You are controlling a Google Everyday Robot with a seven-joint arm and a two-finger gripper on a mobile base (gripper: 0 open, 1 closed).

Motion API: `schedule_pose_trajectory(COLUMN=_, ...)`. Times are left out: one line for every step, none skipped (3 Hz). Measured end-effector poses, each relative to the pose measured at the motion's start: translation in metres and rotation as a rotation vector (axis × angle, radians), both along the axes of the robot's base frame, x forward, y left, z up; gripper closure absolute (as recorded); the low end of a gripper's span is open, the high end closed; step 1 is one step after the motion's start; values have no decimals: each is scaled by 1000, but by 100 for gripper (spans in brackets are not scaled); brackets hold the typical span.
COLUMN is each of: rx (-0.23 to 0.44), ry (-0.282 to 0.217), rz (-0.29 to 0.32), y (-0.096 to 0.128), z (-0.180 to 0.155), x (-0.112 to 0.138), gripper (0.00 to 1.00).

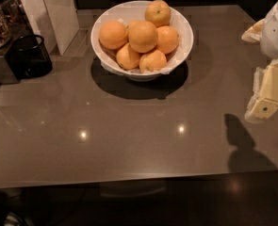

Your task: Pick orange from white bowl

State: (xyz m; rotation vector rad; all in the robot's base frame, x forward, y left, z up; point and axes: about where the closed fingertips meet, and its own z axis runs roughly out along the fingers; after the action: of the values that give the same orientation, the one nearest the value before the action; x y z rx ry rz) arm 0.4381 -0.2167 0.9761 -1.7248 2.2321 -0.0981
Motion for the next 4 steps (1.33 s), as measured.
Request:
schedule_pose_trajectory(rx=0, ry=0, rz=0, y=0, z=0, x=0, gripper=0)
schedule_pose_trajectory(rx=31, ry=-29, rz=33, y=7, z=8, x=15, gripper=0)
schedule_pose_trajectory(rx=46, ry=-81, rz=119, y=25, z=25, x=46, gripper=0)
schedule_pose_trajectory(rx=74, ry=-104, rz=223, y=50, z=39, x=83, gripper=0)
